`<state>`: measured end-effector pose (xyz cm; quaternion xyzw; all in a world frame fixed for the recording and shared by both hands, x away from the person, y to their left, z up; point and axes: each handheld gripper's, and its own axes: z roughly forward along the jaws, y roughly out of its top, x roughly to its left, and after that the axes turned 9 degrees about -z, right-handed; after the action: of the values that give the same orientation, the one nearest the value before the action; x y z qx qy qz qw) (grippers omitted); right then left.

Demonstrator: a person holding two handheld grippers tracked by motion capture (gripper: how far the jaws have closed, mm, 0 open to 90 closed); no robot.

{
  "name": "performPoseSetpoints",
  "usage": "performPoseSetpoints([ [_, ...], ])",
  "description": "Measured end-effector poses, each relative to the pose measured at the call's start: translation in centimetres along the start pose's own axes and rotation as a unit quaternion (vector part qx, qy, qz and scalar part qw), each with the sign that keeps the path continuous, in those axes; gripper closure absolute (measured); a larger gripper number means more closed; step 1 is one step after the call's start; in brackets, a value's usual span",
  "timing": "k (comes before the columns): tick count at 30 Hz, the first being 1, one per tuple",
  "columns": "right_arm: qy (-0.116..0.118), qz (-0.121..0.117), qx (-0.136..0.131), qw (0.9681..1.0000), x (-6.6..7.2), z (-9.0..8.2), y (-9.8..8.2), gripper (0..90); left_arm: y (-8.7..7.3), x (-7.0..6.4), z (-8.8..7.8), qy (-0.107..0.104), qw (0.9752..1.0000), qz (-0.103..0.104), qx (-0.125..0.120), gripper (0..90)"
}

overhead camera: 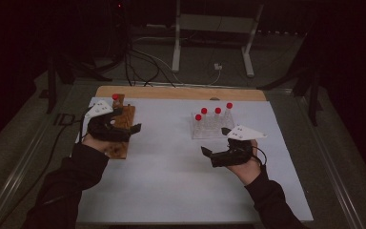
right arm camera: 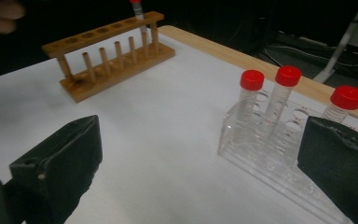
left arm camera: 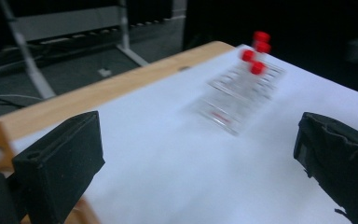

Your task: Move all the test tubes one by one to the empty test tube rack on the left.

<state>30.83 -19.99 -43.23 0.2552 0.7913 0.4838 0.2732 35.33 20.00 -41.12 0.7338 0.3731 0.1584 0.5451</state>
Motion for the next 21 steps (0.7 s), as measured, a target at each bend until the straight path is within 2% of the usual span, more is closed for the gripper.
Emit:
performPoseSetpoints([
  [3, -0.003, 0.006, 0.004, 1.0000, -0.3, 0.8, -0.2, 0.0, -1.2, -1.4, -0.4, -0.019, 0.9998, 0.006, 0.004, 2.2],
  [9, -0.007, 0.014, 0.015, 0.9998, -0.9, 2.6, -0.7, 0.0, -3.5, -4.0, -0.8, -0.042, 0.9985, 0.030, 0.018, 2.2],
  [12, -0.018, 0.017, 0.021, 0.9995, -1.0, 3.5, -1.0, 5.2, -4.7, -5.1, -0.8, -0.059, 0.9975, 0.031, 0.026, 2.2],
  [14, -0.020, 0.018, 0.029, 0.9992, -1.1, 4.0, -1.2, 5.6, -5.3, -5.6, -0.6, -0.069, 0.9966, 0.031, 0.032, 2.2],
  [16, -0.021, 0.018, 0.030, 0.9992, -1.2, 4.4, -1.3, 13.9, -6.1, -6.3, -0.5, -0.079, 0.9956, 0.035, 0.036, 2.2],
  [21, -0.029, 0.021, 0.037, 0.9987, -1.7, 5.5, -1.5, 24.4, -7.0, -7.3, -0.3, -0.092, 0.9939, 0.042, 0.044, 2.2],
])
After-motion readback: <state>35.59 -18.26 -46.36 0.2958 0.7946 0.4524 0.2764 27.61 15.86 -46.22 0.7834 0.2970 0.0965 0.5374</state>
